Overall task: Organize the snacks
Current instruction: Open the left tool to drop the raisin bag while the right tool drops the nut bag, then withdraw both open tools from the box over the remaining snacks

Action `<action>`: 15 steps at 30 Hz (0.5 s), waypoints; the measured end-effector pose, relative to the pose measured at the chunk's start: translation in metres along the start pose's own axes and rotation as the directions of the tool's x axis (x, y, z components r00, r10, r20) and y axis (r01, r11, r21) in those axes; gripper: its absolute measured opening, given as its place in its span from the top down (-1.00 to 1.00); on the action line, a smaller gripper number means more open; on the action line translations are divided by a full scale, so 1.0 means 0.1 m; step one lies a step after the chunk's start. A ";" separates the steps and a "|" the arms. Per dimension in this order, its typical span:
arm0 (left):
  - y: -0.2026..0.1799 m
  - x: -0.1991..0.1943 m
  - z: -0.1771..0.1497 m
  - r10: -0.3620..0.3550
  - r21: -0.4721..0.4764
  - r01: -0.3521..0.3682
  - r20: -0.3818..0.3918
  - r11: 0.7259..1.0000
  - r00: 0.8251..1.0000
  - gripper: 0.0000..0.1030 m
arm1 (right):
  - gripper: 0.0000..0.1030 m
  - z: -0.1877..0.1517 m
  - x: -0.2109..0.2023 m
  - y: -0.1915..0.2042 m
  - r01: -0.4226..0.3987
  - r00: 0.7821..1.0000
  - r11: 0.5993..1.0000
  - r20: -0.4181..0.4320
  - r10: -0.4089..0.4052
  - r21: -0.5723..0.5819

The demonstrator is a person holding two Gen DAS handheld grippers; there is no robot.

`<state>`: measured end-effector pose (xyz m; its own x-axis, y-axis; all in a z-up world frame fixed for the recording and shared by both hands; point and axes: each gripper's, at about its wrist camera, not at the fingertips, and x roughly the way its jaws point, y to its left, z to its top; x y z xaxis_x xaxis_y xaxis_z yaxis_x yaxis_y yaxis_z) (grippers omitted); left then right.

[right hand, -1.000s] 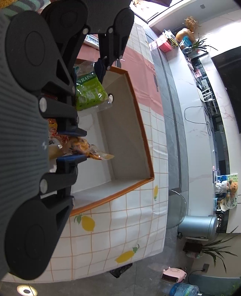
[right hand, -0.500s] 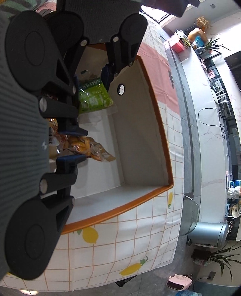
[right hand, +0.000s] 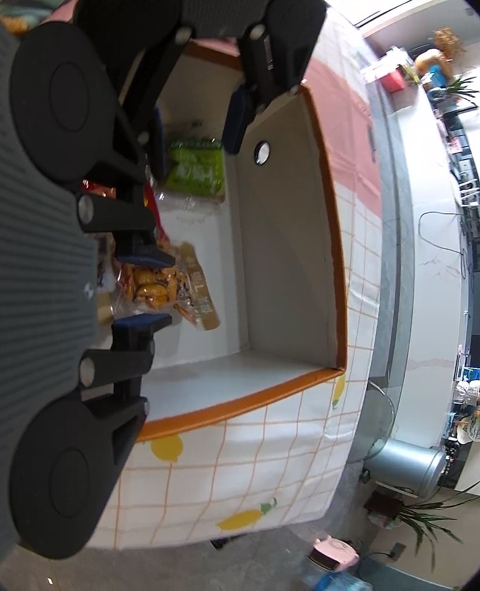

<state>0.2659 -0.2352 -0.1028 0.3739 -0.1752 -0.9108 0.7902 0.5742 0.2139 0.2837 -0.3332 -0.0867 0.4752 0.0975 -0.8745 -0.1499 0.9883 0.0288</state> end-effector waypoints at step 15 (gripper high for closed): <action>0.07 -0.97 -0.34 0.003 -0.160 0.027 0.180 0.987 0.984 -0.26 | 0.22 -0.15 -0.66 0.23 0.029 0.997 0.999 0.067 -0.031 0.036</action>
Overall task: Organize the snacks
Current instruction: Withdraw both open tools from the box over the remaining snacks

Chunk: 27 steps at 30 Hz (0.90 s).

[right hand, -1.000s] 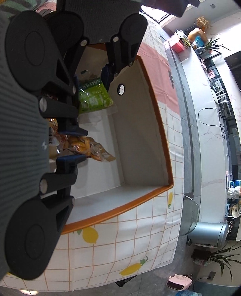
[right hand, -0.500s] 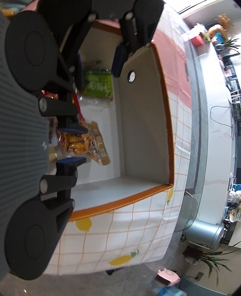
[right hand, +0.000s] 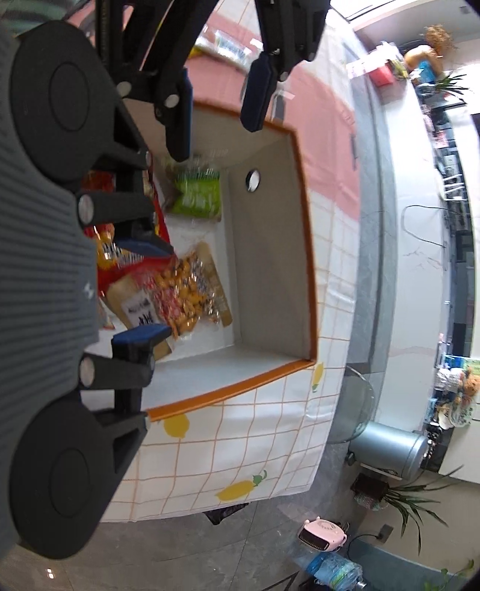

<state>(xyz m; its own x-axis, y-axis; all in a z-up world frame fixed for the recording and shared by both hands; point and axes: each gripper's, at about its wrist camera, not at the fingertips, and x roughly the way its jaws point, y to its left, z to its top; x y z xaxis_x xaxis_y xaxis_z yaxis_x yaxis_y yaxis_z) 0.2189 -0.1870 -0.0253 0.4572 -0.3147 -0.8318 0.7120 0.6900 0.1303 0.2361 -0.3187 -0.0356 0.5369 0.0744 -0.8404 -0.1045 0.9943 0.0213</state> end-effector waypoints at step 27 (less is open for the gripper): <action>1.05 -1.31 -2.00 0.162 -0.594 -0.122 0.014 0.795 0.987 -0.35 | 0.01 -0.90 -0.65 1.86 -0.130 0.975 0.976 0.201 0.093 0.175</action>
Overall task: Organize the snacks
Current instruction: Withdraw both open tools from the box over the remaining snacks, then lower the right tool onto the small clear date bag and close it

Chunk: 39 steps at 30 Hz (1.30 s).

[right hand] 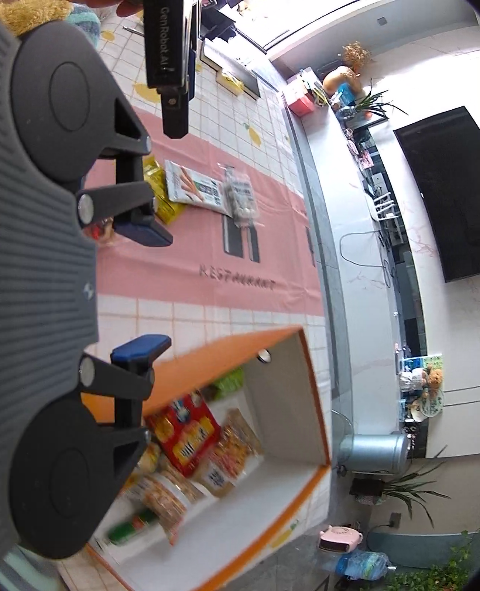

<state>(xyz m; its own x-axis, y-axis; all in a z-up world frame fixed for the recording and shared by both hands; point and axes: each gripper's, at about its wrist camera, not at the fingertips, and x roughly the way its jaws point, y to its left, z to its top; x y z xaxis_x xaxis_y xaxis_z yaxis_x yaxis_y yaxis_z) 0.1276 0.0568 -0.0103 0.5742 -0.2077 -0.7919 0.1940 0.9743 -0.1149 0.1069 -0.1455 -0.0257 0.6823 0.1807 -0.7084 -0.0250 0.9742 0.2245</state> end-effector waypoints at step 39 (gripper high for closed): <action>0.81 0.42 -0.31 -0.039 -0.131 0.027 -0.091 0.991 0.995 -0.35 | -0.05 -0.46 1.39 0.93 0.068 0.961 0.956 -0.239 -0.140 -0.286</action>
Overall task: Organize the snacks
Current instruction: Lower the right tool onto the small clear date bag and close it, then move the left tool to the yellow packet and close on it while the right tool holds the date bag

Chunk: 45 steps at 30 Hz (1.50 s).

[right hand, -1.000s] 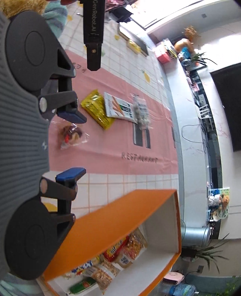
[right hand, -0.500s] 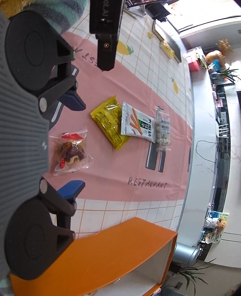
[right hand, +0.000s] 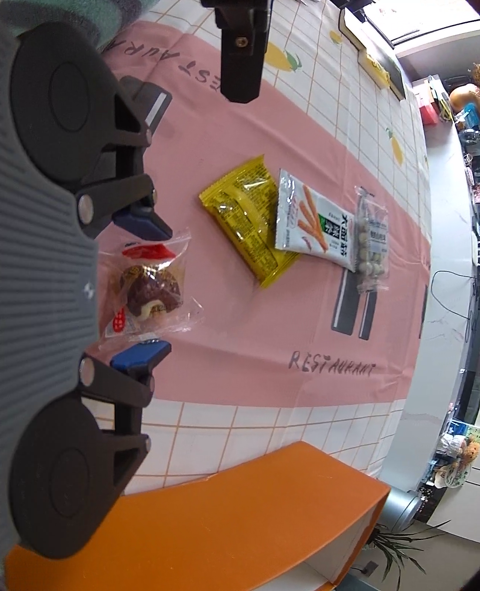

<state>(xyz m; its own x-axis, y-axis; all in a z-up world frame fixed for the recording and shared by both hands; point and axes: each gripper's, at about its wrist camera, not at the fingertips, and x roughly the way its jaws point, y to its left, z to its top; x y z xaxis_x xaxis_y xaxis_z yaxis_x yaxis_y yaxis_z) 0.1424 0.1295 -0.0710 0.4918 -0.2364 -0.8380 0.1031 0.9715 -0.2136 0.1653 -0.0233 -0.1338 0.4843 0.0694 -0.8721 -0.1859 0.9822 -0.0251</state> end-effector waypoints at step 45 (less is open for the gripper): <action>-0.60 0.90 0.14 0.019 0.368 0.047 -0.174 0.929 0.985 -0.19 | 0.14 0.11 0.02 -0.82 -0.148 0.989 0.966 0.027 0.145 0.211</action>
<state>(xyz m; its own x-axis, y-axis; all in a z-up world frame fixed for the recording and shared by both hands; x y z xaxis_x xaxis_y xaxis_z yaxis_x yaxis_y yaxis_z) 0.1923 0.0506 -0.1266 0.3359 -0.2175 -0.9164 0.4371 0.8978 -0.0528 0.1906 -0.1014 -0.1285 0.4747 0.2160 -0.8532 -0.0711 0.9757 0.2075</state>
